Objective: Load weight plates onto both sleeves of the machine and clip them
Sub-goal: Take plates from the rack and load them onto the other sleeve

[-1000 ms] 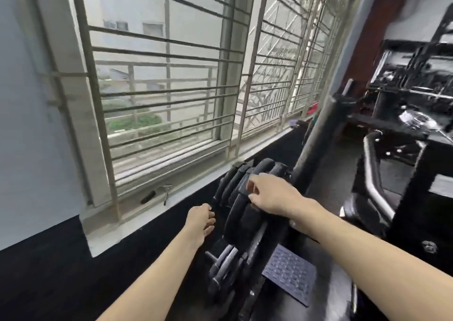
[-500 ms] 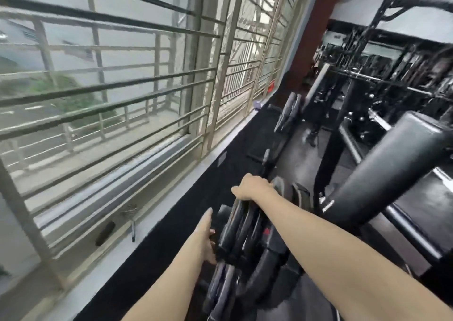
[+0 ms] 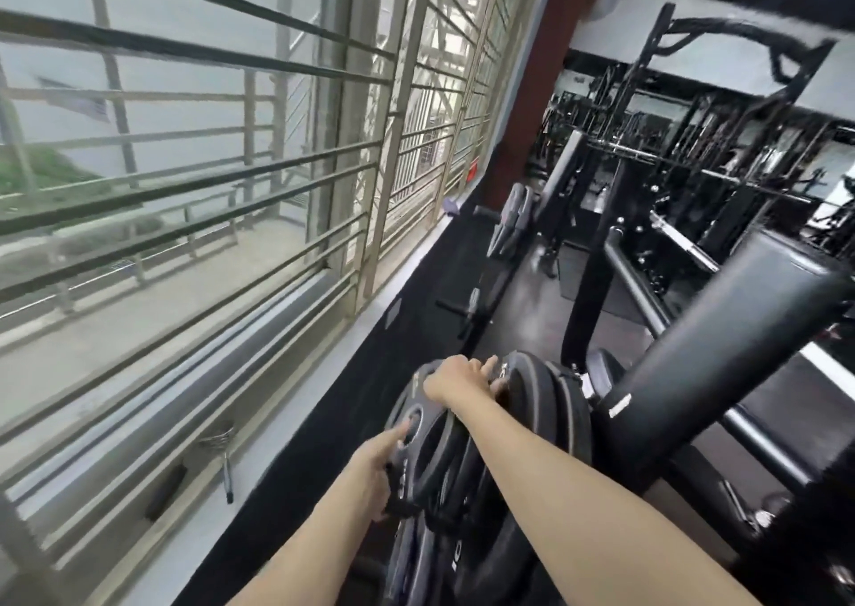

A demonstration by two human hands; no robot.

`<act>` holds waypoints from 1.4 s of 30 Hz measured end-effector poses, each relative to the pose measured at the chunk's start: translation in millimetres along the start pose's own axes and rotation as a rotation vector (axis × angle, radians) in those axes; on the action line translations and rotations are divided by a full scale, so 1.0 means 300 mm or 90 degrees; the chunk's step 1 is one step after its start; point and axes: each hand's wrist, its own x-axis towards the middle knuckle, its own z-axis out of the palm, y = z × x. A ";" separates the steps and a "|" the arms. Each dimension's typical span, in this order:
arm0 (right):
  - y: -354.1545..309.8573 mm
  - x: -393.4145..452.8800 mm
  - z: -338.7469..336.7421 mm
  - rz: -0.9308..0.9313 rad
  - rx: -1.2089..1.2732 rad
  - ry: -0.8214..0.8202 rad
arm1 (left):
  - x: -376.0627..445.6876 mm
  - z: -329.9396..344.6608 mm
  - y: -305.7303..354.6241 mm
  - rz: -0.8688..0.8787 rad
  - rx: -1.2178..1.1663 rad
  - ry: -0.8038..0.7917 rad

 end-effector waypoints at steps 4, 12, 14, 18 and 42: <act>-0.018 0.005 0.006 -0.020 0.144 -0.049 | 0.111 -0.094 0.050 0.144 -0.061 0.098; 0.106 -0.165 -0.099 -0.007 0.653 0.084 | -0.192 -0.100 0.247 0.416 -0.067 0.163; 0.181 -0.232 -0.151 0.013 0.707 0.153 | -0.285 -0.033 0.257 0.470 -0.035 0.154; 0.392 -0.411 -0.261 0.038 0.777 0.274 | -0.419 0.141 0.177 0.544 0.013 0.086; 1.954 -1.828 -0.249 0.391 0.692 0.745 | -1.338 1.017 -1.266 0.476 0.257 -0.437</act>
